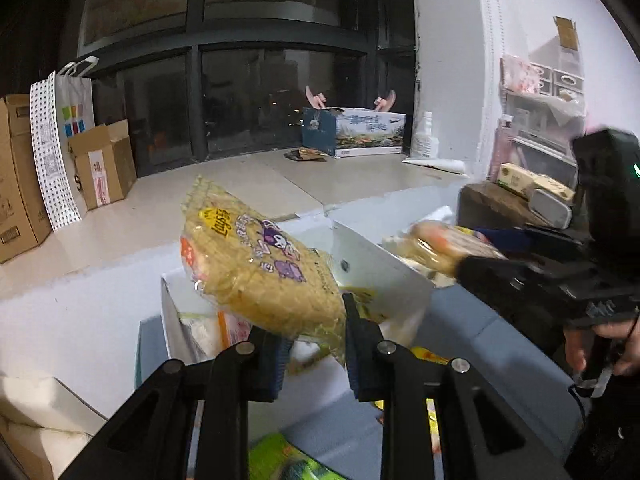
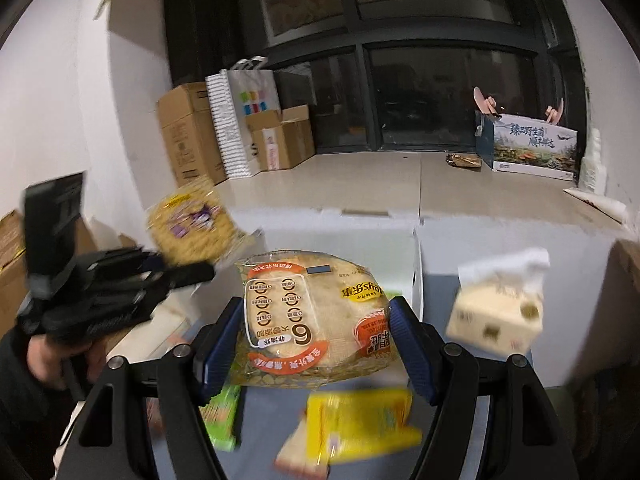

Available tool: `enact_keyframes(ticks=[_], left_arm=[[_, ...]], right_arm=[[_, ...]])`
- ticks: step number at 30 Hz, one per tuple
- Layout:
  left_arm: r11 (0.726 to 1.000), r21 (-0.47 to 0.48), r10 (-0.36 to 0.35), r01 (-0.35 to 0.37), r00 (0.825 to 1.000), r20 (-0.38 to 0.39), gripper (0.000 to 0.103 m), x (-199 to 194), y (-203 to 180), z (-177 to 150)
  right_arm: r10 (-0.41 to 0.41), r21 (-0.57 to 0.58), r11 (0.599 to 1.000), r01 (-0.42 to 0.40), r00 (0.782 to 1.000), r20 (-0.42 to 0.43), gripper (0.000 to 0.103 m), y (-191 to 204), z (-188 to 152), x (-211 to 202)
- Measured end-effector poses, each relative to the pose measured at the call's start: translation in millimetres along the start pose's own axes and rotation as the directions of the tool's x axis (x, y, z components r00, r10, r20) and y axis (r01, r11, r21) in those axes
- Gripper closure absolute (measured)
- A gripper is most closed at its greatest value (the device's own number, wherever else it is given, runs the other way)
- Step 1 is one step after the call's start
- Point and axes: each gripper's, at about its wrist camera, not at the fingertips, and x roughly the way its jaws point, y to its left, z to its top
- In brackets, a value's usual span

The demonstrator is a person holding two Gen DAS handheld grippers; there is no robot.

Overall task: Organize snacks
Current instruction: 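Lower both packs into the white box and open both tools, then grasp the green seaweed pack with the right tool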

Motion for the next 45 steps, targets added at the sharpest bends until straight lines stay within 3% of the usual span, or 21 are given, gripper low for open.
enact_keyframes(ticks=[3, 4, 5, 6, 7, 16, 26, 35, 40, 45], left_arm=[[0.998, 0.027, 0.056, -0.055, 0.998, -0.038, 0.073, 23, 7, 6], [0.996, 0.029, 0.09, -0.089, 0.994, -0.061, 0.06, 34, 11, 6], [0.994, 0.021, 0.109, -0.108, 0.989, -0.097, 0.045, 45, 16, 6], [0.993, 0.007, 0.116, -0.116, 0.983, -0.143, 0.008, 56, 23, 5], [0.992, 0.0, 0.124, -0.125, 0.98, -0.153, 0.0, 60, 27, 2], [0.989, -0.022, 0.139, -0.146, 0.974, -0.179, 0.0, 59, 26, -20], [0.992, -0.019, 0.122, -0.124, 0.988, -0.098, 0.0, -5, 6, -22], [0.991, -0.107, 0.077, -0.078, 0.997, -0.018, 0.0, -79, -15, -75], [0.978, -0.173, 0.113, -0.119, 0.993, -0.043, 0.0, -109, -16, -119], [0.962, -0.208, 0.165, -0.174, 0.984, -0.061, 0.0, -140, -13, -154]], right_arm=[[-0.004, 0.041, 0.999, 0.005, 1.0, -0.015, 0.024, -13, 21, 32], [-0.022, 0.047, 0.999, 0.023, 0.999, -0.027, 0.022, -17, 26, 43], [-0.026, 0.056, 0.998, 0.028, 0.999, -0.036, 0.009, -21, 29, 52], [-0.029, 0.069, 0.997, 0.032, 0.998, -0.049, 0.0, -25, 31, 59], [-0.033, 0.091, 0.995, 0.039, 0.998, -0.062, 0.0, -29, 32, 65], [-0.028, 0.084, 0.996, 0.032, 0.999, -0.04, 0.0, -32, 23, 53], [0.01, 0.053, 0.999, -0.011, 1.0, 0.021, 0.0, -16, -1, -3], [0.068, 0.084, 0.994, -0.073, 0.996, 0.063, 0.0, -2, -72, -71], [0.146, 0.097, 0.985, -0.146, 0.989, 0.005, 0.0, 16, -125, -76], [0.173, 0.081, 0.983, -0.166, 0.98, -0.094, 0.0, 42, -156, -51]])
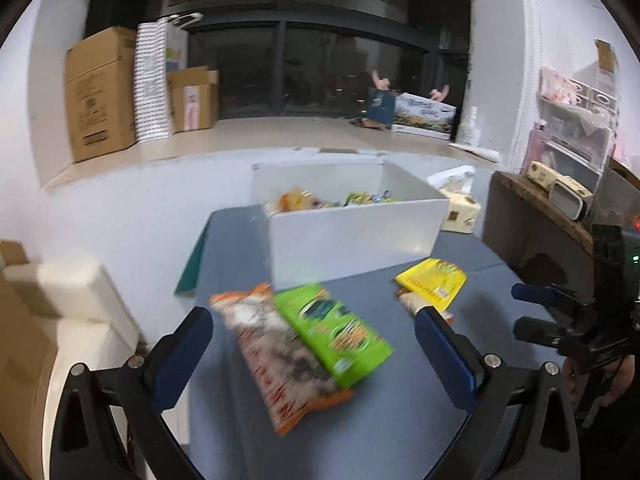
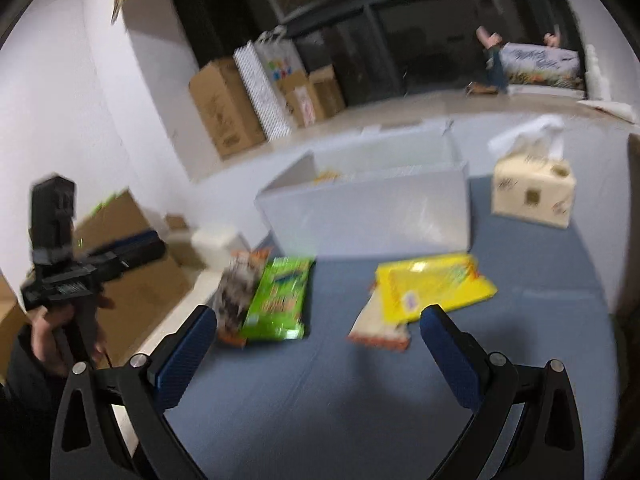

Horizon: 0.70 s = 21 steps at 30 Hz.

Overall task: Organize snacks
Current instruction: 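Grasp the green seaweed pack with the right tool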

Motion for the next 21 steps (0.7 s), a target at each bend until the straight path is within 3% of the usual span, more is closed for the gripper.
enact_keyframes(ticks=[3, 11, 16, 21], left_arm=[[0.999, -0.047, 0.018, -0.018, 1.0, 0.006, 0.0, -11, 13, -12], [0.993, -0.097, 0.061, -0.06, 0.998, 0.005, 0.0, -18, 31, -35], [0.993, -0.109, 0.049, -0.05, 0.999, -0.014, 0.0, -14, 31, -46], [0.992, -0.117, 0.043, -0.046, 0.999, -0.028, 0.0, -10, 33, -55]], right_arm=[[0.013, -0.032, 0.999, -0.015, 0.998, -0.054, 0.0, 13, -1, 21], [-0.091, -0.153, 0.986, 0.064, 0.98, -0.178, 0.0, 56, 20, 113], [-0.163, -0.149, 0.981, 0.126, 0.951, -0.265, 0.0, 61, 28, 173], [-0.215, -0.174, 0.97, 0.167, 0.928, -0.306, 0.0, 60, 29, 206]])
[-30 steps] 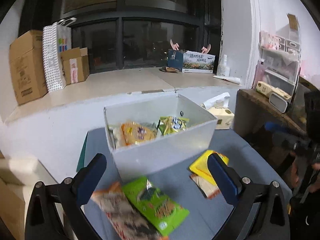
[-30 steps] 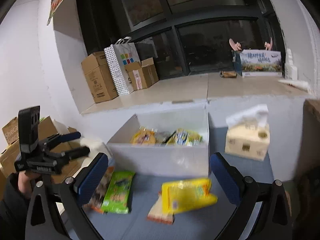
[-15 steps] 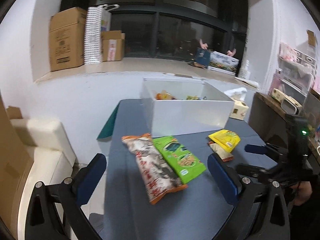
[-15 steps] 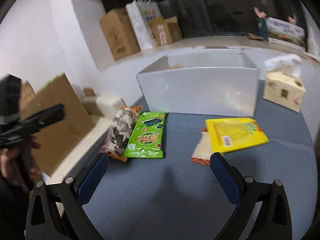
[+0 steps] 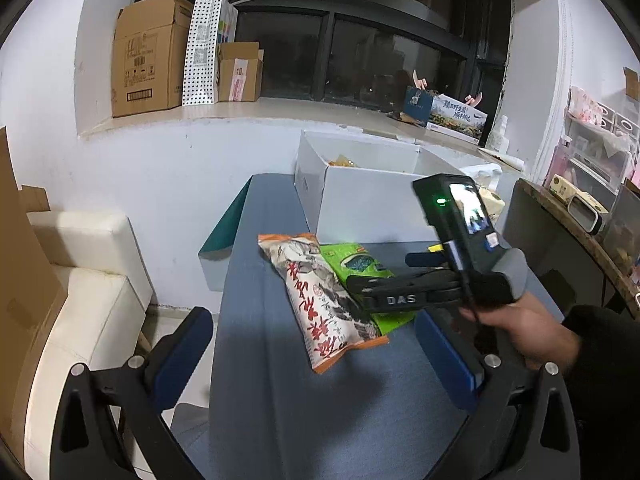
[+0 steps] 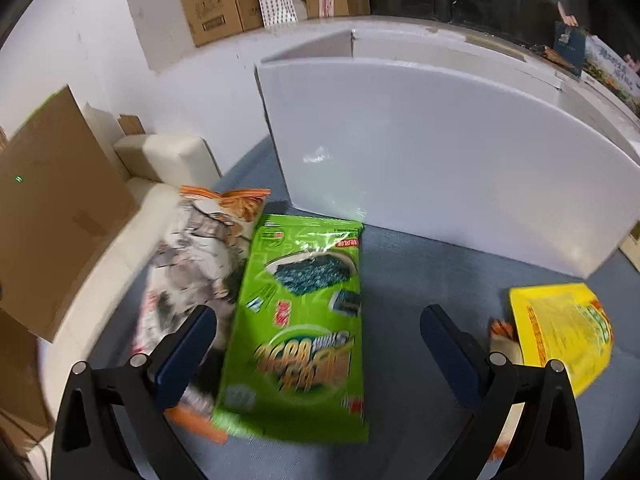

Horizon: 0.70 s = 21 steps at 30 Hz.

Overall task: Organize snacks
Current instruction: 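Grasp the green seaweed pack with the right tool, then grasp the white printed chip bag with the left tool while the right tool holds the seaweed pack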

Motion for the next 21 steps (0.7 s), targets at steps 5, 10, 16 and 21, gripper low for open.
enact_keyframes(ticks=[5, 10, 16, 21], left_arm=[[1.0, -0.023, 0.003, -0.004, 1.0, -0.01, 0.0, 4, 6, -4], [0.999, -0.039, 0.005, -0.006, 1.0, -0.015, 0.0, 6, 8, -7], [0.999, -0.039, 0.008, -0.009, 1.0, -0.028, 0.0, 13, 6, -8], [0.999, -0.03, 0.016, -0.017, 0.999, -0.039, 0.0, 24, 0, -6]], right_arm=[[-0.019, -0.029, 0.999, 0.018, 1.0, -0.016, 0.0, 7, -2, 13], [-0.054, -0.052, 0.997, 0.053, 0.998, -0.014, 0.033, 6, -4, 13], [-0.043, -0.064, 0.997, 0.043, 0.999, 0.008, 0.038, 3, -12, -5], [-0.04, -0.068, 0.997, 0.044, 0.997, 0.065, 0.037, -2, -20, -39]])
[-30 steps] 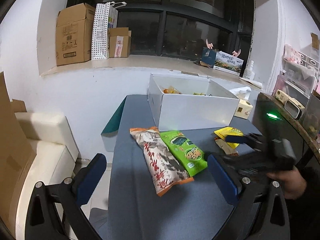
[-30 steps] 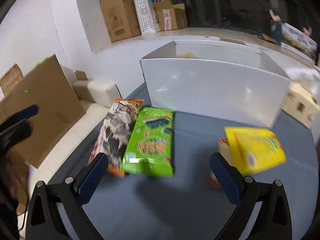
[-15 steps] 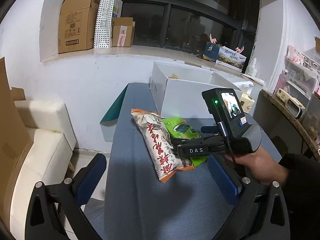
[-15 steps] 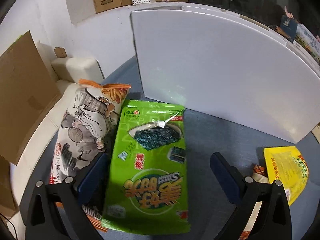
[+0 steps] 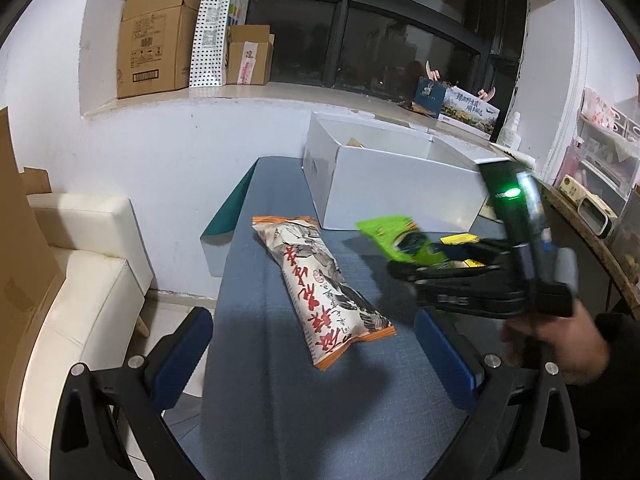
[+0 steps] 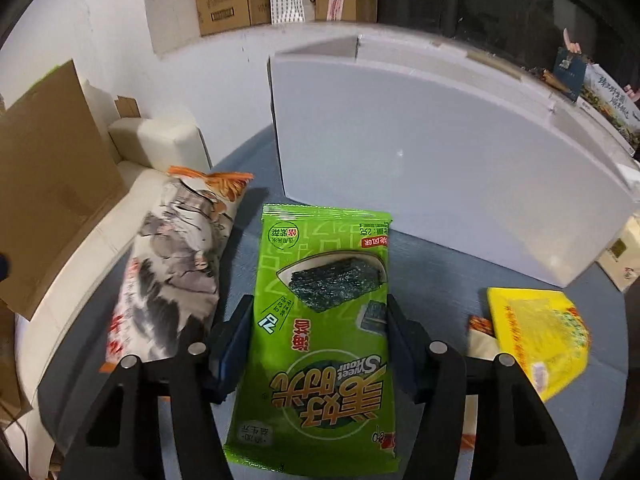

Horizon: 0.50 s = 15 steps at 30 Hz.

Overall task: Organize snacks
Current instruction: 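Grasp the white printed chip bag with the left tool while the right tool holds the seaweed pack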

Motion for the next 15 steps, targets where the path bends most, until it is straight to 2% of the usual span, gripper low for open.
enact_keyframes(ticks=[5, 10, 12, 15], left_arm=[[0.999, 0.035, -0.005, 0.006, 1.0, -0.02, 0.0, 20, -15, 7], [0.996, 0.084, -0.007, 0.014, 0.997, -0.081, 0.0, 61, -34, 18], [0.997, 0.076, -0.018, 0.027, 0.993, -0.115, 0.0, 82, -38, 22], [0.997, 0.08, 0.012, 0.0, 0.989, -0.147, 0.0, 107, -40, 25]], right_arm=[[-0.016, -0.014, 1.0, 0.017, 0.998, 0.059, 0.037, -8, -6, -37], [-0.031, 0.015, 0.999, 0.03, 0.991, 0.131, 0.037, -25, -15, -79], [-0.041, 0.026, 0.999, 0.037, 0.988, 0.151, 0.037, -33, -22, -95], [-0.049, 0.061, 0.997, 0.038, 0.981, 0.188, 0.037, -47, -35, -120]])
